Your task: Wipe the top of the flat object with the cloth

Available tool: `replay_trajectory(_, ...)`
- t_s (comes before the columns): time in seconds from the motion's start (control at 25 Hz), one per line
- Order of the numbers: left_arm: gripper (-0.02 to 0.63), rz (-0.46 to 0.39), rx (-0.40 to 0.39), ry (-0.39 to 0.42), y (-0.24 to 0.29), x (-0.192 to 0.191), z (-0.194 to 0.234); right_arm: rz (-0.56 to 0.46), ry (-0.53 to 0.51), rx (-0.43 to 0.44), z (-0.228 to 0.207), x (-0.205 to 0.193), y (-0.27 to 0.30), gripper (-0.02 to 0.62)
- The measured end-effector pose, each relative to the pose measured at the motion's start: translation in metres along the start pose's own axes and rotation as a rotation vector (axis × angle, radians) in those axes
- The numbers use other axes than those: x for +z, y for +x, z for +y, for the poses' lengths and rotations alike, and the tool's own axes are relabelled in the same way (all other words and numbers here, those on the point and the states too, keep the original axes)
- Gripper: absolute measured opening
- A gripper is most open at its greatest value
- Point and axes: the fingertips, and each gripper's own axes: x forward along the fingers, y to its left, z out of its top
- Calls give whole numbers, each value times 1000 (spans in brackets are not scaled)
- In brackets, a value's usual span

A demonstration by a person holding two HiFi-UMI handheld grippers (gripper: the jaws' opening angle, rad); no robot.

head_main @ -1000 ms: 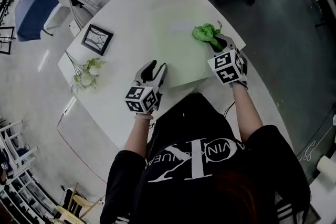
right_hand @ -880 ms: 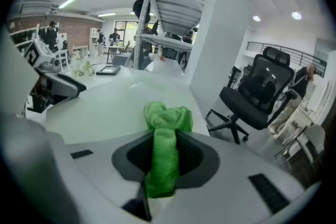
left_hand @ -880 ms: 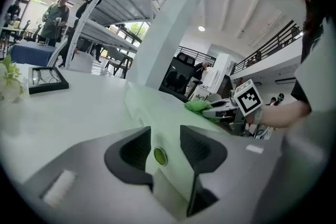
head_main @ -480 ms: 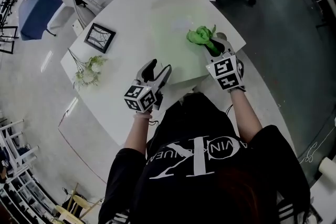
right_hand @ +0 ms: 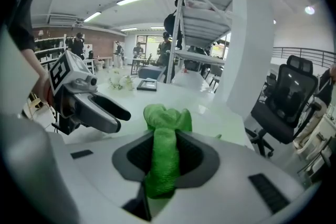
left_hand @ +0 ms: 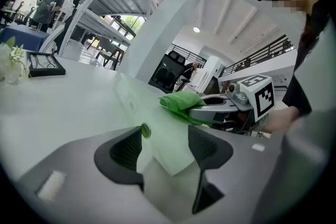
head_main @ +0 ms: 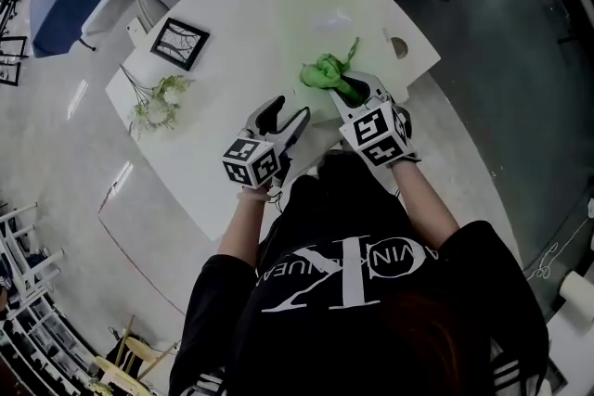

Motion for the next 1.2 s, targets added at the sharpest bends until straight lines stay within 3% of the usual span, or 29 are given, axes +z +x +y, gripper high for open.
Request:
replay_trajectory(0.08, 276, 13, -10, 3, -4, -5, -3, 4, -24, 15, 11, 3, 1, 78)
replay_trajectory(0.4, 130, 20, -14, 7, -13, -14, -10, 15, -108, 78, 52, 10, 6, 77)
replay_trajectory(0.64, 123, 28, -29, 22, -10, -14, -16, 44, -144, 107, 70, 4, 7, 78)
replay_trajectory(1.2, 123, 66, -27, 30, -6, -21, -18, 63, -98, 136, 63, -15, -5, 78)
